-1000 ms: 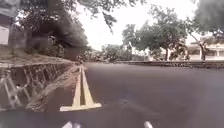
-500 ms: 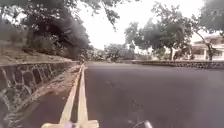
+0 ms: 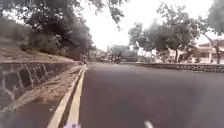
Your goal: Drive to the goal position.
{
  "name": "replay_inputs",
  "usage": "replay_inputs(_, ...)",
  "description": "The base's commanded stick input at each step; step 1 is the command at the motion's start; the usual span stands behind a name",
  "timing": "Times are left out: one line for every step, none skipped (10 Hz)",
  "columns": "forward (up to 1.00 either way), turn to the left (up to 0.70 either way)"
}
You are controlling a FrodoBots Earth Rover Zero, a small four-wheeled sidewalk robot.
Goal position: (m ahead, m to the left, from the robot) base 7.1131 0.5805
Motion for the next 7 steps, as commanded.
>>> replay_inputs(0.85, 0.0)
replay_inputs(0.85, 0.0)
replay_inputs(0.85, 0.0)
replay_inputs(0.85, 0.0)
replay_inputs(0.85, 0.0)
replay_inputs(0.85, 0.0)
replay_inputs(0.85, 0.0)
